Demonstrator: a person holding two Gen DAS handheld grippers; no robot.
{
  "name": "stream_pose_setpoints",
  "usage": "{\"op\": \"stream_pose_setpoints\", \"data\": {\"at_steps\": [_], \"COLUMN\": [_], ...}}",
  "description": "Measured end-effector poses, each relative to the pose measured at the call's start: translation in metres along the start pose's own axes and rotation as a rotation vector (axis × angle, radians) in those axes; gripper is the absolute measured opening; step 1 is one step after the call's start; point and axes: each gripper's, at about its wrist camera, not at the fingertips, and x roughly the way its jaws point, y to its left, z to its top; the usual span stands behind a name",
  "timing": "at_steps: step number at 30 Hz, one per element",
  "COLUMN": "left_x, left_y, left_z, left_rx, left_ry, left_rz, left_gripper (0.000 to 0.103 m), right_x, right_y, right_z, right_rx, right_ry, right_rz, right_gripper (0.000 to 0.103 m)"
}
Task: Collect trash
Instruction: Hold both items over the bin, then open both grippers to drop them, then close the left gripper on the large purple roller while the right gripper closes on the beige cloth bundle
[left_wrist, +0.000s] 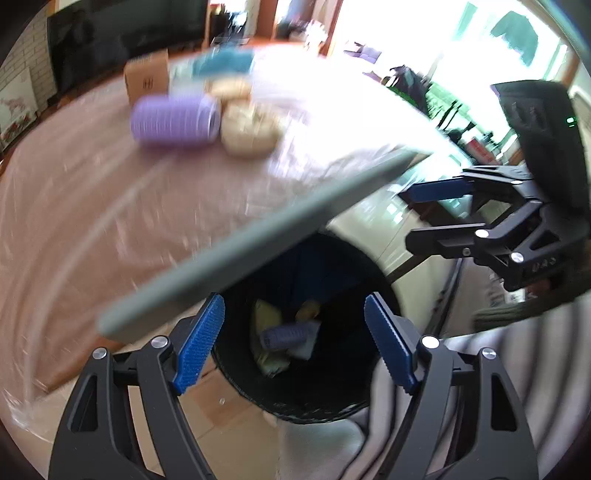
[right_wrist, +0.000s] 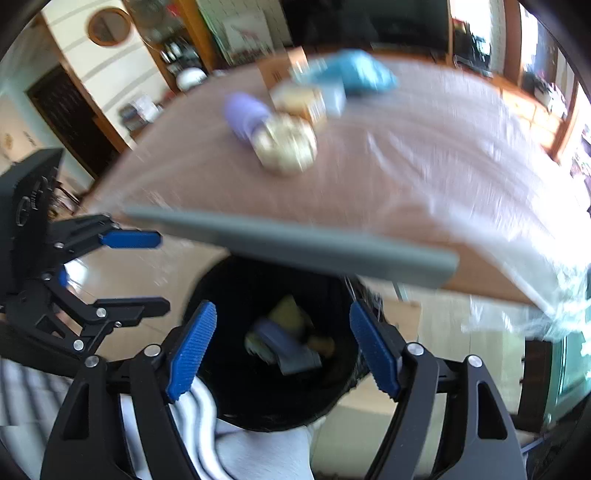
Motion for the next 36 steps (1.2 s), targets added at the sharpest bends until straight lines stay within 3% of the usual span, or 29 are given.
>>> {"op": "stream_pose_setpoints", "data": {"at_steps": [3,8,14,17,26,36], "left_x": [-0.026,-0.036,-0.01,-0.002,0.035,0.055], "left_y": [0.001,0.034,0.079,0.092,0.098,0.106], "left_z": [0.015,0.049,0.089,0.099,0.116,0.126], "left_rx": [0.028,0.014,-0.028,-0.032,0.065,0.105], "left_ry": [-0.091,-0.176,-0.149,-0.128,-0.052,-0.026], "left_rz": [0.01,0.143,0.168,0.155,0.084,0.06], "left_gripper": [0.097,0.098,0.098,0.098,0.098,0.098], "right_x": [-0.02,-0.005,0.037,0.054,0.082,0.093], "right_y": [0.006,0.003,0.011,0.011,0.013,0.014], "right_z": [0.019,0.062,0.092,0.102,0.112,0.119], "right_rx": [-0.032,-0.055,-0.104,-0.113,-0.144,-0.182], "right_ry": [-0.09,-0.116,-0.053,-0.033,0.009,0.017], "right_rz": [-0.012,-0.065,-0.119,-0.076,-0.039,-0.046], "right_gripper": [0.094,0.095,0.096,0.096,0.094,0.081]}}
